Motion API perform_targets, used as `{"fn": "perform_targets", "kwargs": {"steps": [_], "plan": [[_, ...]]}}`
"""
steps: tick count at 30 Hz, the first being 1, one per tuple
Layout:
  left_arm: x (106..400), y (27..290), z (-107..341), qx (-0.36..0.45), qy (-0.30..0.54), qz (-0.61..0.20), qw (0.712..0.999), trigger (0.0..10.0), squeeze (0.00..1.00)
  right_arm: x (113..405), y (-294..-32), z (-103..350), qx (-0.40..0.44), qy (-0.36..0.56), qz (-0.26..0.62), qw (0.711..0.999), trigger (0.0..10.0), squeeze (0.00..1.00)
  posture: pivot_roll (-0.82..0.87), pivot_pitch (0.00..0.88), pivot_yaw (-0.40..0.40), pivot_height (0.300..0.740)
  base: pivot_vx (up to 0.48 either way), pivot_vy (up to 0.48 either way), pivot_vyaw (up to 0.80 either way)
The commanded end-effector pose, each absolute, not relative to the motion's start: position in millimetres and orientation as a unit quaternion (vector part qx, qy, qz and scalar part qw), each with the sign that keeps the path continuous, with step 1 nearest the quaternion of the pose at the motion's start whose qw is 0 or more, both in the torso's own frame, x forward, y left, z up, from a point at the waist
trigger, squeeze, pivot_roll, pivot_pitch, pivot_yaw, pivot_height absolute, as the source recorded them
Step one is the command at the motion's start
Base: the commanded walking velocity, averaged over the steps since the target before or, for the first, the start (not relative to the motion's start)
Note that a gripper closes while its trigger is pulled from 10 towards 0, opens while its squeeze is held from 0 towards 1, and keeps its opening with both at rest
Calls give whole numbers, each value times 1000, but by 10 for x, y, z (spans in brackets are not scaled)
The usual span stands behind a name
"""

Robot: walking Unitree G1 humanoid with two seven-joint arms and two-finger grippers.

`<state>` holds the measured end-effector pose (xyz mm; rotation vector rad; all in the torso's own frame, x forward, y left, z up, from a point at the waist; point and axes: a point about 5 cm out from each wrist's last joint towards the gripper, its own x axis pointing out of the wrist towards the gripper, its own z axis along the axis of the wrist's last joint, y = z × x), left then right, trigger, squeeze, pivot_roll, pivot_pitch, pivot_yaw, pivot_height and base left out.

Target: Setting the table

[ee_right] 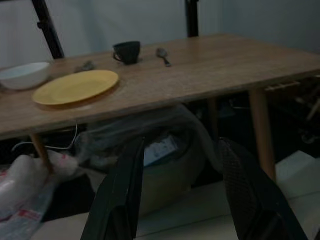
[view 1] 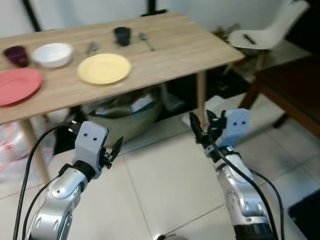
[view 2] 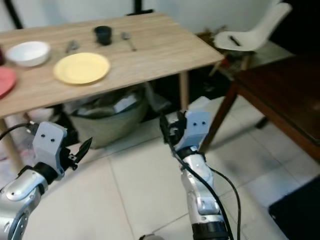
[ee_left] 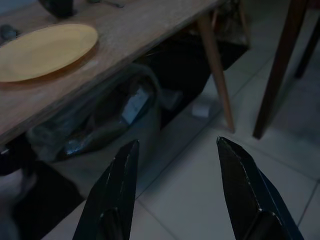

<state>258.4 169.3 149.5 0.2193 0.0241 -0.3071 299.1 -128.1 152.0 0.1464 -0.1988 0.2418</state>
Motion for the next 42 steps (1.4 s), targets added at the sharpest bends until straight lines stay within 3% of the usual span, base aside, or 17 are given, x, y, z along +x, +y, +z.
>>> {"fn": "perform_targets", "kwargs": {"steps": [1,42], "plan": [[2560,1720,1442,112,26,-148,982,10000,0,2980,-1241,1505,78,-94,126,984,10000,0,1,0,49,740,0,0,0],[2583,1648,1467,107,20,-163,981,10000,0,2970,-1258,1514,79,-92,122,985,10000,0,-10,0,55,740,0,0,-800]]}}
